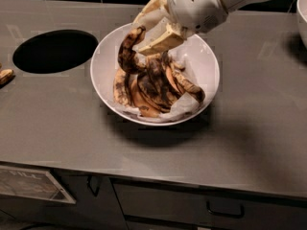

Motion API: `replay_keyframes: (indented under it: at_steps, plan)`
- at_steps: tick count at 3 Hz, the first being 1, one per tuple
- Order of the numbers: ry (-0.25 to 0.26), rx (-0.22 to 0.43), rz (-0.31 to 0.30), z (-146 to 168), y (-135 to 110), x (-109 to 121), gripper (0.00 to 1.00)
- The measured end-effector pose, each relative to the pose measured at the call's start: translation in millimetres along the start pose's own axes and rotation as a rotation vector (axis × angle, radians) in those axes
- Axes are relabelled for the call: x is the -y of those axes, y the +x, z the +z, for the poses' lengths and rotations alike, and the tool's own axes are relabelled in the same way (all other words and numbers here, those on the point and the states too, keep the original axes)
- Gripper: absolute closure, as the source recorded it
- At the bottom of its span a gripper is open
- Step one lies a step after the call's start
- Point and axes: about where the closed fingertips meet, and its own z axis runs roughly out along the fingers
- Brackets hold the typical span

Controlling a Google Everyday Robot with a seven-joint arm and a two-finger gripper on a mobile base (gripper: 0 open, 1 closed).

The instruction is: Pick banana from white bowl

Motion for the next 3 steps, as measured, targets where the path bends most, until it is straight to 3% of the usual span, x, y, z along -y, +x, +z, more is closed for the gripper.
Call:
replay_keyframes:
  at_steps: [2, 3]
  plan:
    - [-0.002, 0.197, -0.145, 4.5, -49.8, 19.2, 1.0]
    - [0.032, 0.266, -0.182, -4.2, -61.5, 19.4, 1.0]
